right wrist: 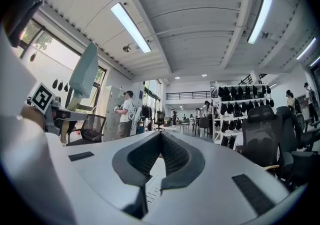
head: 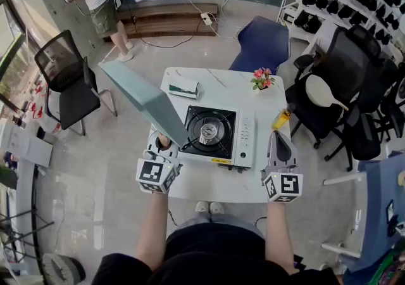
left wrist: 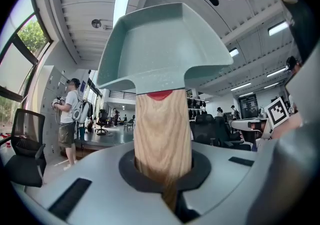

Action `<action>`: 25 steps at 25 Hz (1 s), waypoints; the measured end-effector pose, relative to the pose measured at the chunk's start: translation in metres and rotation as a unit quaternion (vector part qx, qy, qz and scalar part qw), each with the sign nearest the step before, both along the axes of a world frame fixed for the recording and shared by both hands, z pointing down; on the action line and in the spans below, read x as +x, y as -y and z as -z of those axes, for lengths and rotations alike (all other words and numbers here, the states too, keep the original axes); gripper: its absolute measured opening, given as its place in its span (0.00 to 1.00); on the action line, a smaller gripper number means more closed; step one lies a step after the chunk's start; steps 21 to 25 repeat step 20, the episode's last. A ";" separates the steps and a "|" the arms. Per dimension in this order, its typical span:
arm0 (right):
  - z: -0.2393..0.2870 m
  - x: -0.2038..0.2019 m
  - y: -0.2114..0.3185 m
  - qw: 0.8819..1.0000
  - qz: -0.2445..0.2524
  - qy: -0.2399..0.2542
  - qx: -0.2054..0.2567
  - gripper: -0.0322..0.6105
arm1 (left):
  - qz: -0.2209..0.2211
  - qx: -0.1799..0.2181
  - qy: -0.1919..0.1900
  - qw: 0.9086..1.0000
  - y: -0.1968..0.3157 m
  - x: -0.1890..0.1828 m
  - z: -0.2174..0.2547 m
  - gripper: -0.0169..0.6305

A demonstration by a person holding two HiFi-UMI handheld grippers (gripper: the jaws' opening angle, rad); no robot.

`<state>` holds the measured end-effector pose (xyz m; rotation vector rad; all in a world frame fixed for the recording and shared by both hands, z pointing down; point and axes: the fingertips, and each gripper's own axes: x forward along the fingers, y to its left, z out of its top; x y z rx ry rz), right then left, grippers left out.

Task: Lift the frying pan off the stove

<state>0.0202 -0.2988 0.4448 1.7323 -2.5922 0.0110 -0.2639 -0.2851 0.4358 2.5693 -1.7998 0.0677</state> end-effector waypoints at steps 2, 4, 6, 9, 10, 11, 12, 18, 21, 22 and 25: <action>-0.001 -0.001 -0.001 1.000 0.004 -0.001 0.002 0.05 | 0.004 -0.001 -0.001 1.000 -0.002 -0.003 -0.001 0.05; 0.000 -0.002 -0.002 1.000 0.005 -0.001 0.002 0.05 | 0.006 -0.002 0.000 1.000 -0.003 -0.004 -0.001 0.05; 0.000 -0.001 -0.002 1.000 0.002 0.003 0.000 0.05 | 0.005 0.001 0.005 1.000 -0.003 -0.003 0.001 0.05; 0.001 0.000 -0.004 1.000 0.001 0.008 -0.001 0.05 | 0.003 0.002 0.011 1.000 -0.005 0.000 0.003 0.05; 0.001 0.000 -0.005 1.000 0.001 0.009 -0.001 0.05 | 0.004 0.003 0.012 1.000 -0.006 0.000 0.003 0.05; 0.001 0.000 -0.006 1.000 0.002 0.009 0.000 0.05 | 0.004 0.003 0.011 1.000 -0.007 0.001 0.003 0.05; 0.001 0.000 -0.007 1.000 0.002 0.009 0.000 0.05 | 0.003 0.004 0.010 1.000 -0.008 0.001 0.004 0.05; -0.001 -0.004 -0.011 1.000 0.005 0.010 -0.004 0.05 | 0.000 0.004 0.014 1.000 -0.011 0.002 0.005 0.05; -0.001 -0.005 -0.012 1.000 0.006 0.009 -0.004 0.05 | 0.000 0.003 0.015 1.000 -0.013 0.000 0.005 0.05; -0.001 -0.005 -0.012 1.000 0.006 0.009 -0.004 0.05 | 0.000 0.003 0.015 1.000 -0.013 0.000 0.005 0.05; -0.001 -0.005 -0.012 1.000 0.006 0.009 -0.004 0.05 | 0.000 0.003 0.015 1.000 -0.013 0.000 0.005 0.05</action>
